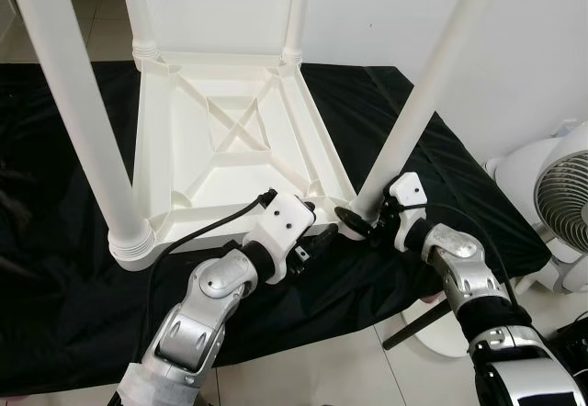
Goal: Building children table
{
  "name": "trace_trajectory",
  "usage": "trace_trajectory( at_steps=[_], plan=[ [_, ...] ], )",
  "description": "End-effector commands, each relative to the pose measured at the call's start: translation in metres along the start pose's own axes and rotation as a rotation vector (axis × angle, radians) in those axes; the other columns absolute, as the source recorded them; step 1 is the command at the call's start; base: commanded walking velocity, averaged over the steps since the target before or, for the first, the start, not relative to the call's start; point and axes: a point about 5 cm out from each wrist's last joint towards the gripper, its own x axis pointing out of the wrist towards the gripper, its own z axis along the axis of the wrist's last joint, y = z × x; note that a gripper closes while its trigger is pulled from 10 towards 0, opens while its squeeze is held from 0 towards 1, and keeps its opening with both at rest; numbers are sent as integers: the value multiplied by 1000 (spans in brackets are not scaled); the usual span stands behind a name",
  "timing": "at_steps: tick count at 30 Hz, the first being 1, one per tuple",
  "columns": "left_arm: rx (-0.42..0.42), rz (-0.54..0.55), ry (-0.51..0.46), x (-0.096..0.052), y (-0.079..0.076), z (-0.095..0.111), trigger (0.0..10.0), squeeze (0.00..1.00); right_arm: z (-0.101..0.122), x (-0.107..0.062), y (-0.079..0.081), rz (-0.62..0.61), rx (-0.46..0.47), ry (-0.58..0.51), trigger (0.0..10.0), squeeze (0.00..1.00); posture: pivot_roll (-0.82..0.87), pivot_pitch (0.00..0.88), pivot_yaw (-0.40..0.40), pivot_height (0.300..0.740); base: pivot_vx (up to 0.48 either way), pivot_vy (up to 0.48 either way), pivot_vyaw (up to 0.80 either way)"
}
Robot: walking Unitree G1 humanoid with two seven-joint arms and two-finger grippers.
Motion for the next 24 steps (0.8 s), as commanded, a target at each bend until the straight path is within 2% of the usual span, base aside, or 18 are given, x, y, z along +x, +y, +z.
trace_trajectory(
  at_steps=[1,12,13,16,18,19,21,22,24],
  plan=[
    [-2,19,-7,0,0,3,10000,0,-7,1,5,37,16,29,0,0,108,63,-99,740,0,0,0],
    [-12,21,-15,2,-1,4,10000,0,-15,-10,3,-2,77,3,0,0,83,70,-103,740,0,0,0],
    [-13,19,-17,3,-1,4,10000,0,-16,-11,4,-18,85,-2,10000,0,83,70,-103,740,0,0,0],
    [-14,17,-17,3,-2,4,10000,0,-15,-11,5,-47,97,-17,10000,0,79,71,-104,740,0,0,0],
    [-19,15,-18,3,-2,4,10000,0,-12,-10,6,-157,109,-43,10000,0,73,76,-109,740,0,0,0],
    [-19,15,-18,3,-2,4,10000,0,-12,-10,6,-157,109,-43,10000,0,73,76,-109,740,0,0,0],
    [-26,15,-17,3,-4,3,10000,0,-10,-7,12,-293,130,-51,10000,0,68,82,-107,740,0,0,0],
    [-26,15,-17,3,-4,3,10000,0,-10,-7,12,-293,130,-51,10000,0,68,82,-107,740,0,0,0],
    [-30,11,-15,3,-6,2,10000,0,-8,-5,19,-393,154,-60,10000,0,67,85,-107,740,0,0,0]
  ],
)
